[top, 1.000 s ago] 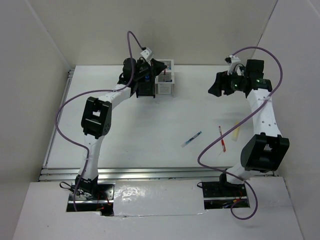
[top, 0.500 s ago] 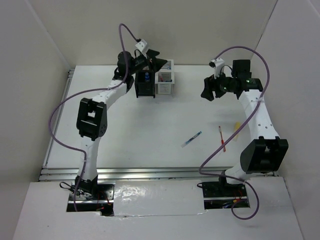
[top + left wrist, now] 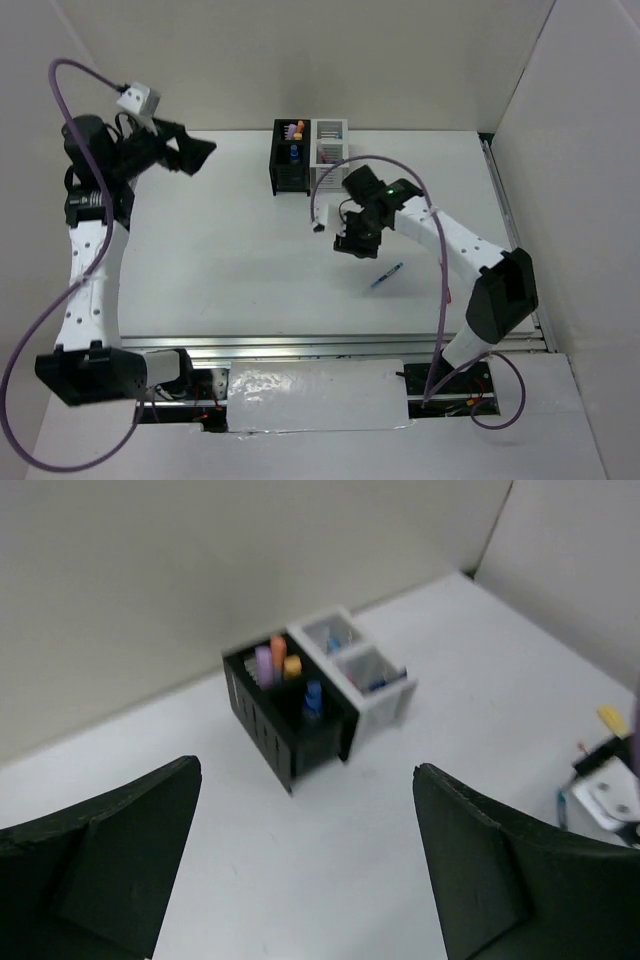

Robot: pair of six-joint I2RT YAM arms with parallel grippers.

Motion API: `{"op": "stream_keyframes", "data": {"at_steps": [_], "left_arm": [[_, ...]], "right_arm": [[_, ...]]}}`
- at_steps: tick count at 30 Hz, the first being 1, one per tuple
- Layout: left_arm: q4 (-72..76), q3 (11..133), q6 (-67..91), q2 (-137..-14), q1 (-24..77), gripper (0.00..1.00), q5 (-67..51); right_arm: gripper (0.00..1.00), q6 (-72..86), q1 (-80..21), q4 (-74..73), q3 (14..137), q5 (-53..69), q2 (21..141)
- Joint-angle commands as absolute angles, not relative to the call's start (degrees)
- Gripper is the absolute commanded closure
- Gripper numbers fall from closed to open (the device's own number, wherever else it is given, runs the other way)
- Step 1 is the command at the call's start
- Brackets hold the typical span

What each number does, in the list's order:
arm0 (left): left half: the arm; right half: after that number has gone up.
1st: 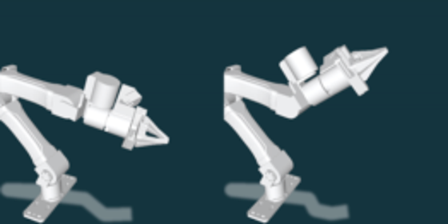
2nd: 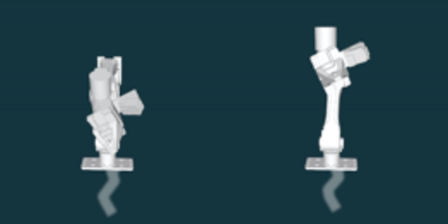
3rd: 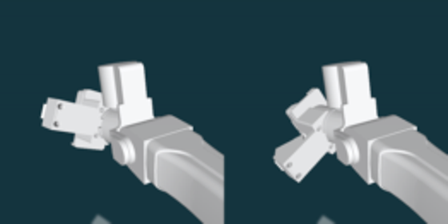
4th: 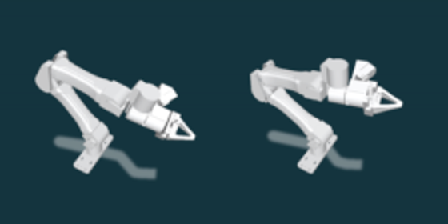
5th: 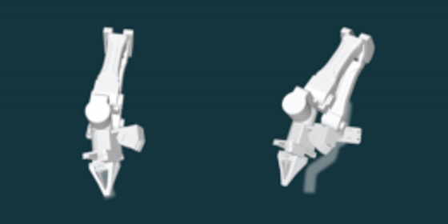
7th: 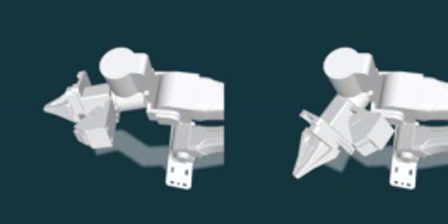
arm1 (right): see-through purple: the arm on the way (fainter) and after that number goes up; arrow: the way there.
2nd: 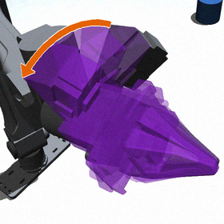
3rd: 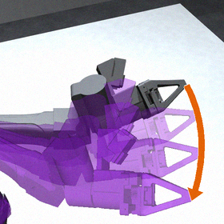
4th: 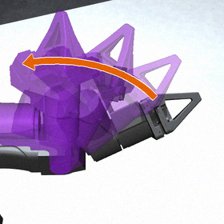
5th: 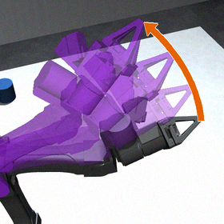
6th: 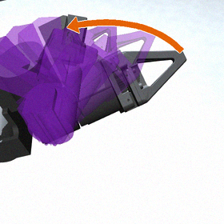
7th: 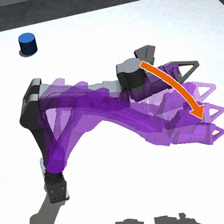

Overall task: Sort the stationery into containers
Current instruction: Pick up the pen from the center of the board.

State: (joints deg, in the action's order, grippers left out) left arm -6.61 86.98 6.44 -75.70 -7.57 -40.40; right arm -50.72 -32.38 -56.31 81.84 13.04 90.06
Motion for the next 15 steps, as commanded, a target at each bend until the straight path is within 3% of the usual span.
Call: {"op": "stream_keyframes", "data": {"at_steps": [1, 8, 15], "left_arm": [[-19.07, 76.49, 3.16, -70.33, -9.84, 0.01, -43.25], [-15.04, 58.2, 12.71, -58.82, -11.78, 0.01, -42.72], [-16.61, 57.13, 13.1, -61.78, -11.16, 0.01, -46.32]], "right_arm": [[0.41, -54.06, -36.29, -60.99, 79.63, 1.77, 94.64], [0.38, -49.49, -43.05, -62.84, 79.72, -5.18, 102.91], [0.33, -47.29, -49.47, -56.17, 69.18, -8.26, 101.78]]}}
